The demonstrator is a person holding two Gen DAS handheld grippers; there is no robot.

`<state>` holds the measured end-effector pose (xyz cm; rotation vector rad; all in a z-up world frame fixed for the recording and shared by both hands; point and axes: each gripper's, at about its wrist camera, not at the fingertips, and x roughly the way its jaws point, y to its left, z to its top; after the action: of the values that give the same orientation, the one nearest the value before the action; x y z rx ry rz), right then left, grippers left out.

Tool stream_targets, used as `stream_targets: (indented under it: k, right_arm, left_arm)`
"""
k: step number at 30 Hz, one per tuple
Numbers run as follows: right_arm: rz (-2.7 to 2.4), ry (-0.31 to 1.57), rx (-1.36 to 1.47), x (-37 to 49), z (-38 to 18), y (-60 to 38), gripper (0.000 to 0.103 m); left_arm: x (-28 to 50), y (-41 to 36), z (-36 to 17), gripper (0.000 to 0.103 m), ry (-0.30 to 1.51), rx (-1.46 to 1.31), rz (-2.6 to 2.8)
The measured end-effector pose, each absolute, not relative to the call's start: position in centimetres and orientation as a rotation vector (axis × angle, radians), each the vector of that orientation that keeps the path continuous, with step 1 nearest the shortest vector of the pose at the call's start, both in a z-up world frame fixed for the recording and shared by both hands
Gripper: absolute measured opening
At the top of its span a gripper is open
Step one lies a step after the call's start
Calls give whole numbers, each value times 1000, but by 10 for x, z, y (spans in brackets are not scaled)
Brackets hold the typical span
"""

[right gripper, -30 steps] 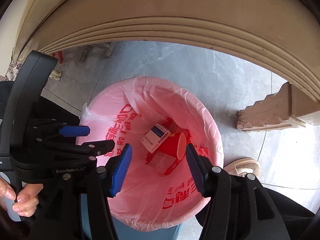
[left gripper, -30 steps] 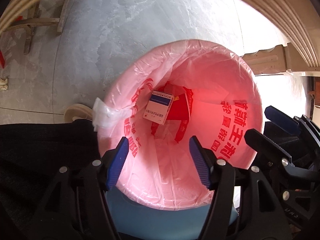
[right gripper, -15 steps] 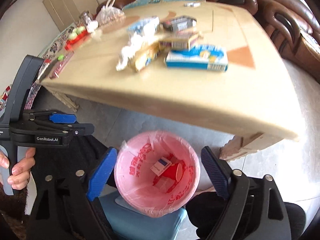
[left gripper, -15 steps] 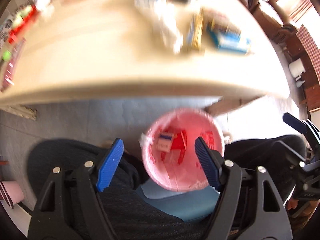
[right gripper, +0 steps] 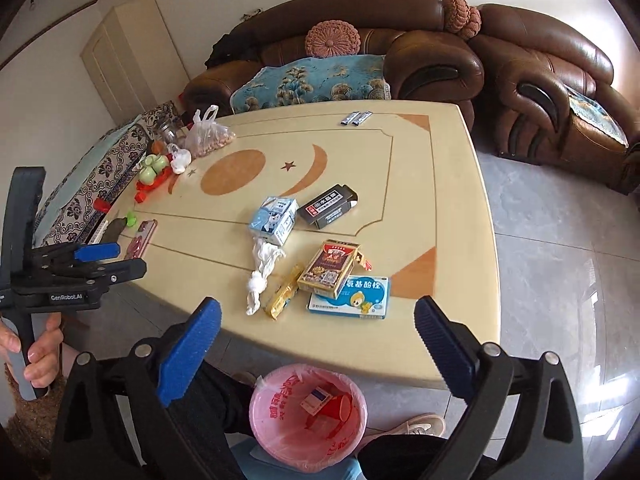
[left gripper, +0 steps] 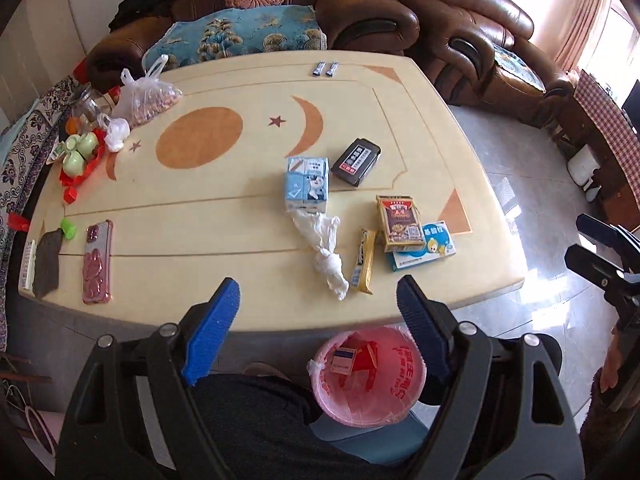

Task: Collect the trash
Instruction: 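Raise both open tools back over the table, then grasp the white tissue with the left tool while the right tool grasps the playing-card box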

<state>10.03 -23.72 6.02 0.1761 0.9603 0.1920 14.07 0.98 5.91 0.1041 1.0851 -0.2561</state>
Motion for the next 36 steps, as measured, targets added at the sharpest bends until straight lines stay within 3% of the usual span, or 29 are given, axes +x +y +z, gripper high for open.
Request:
stream_targets:
  k: [36]
  right_arm:
    - [187,1118,125,195,2,-216,95]
  left_arm:
    - [218,-25,-18,81,1303,156,-288]
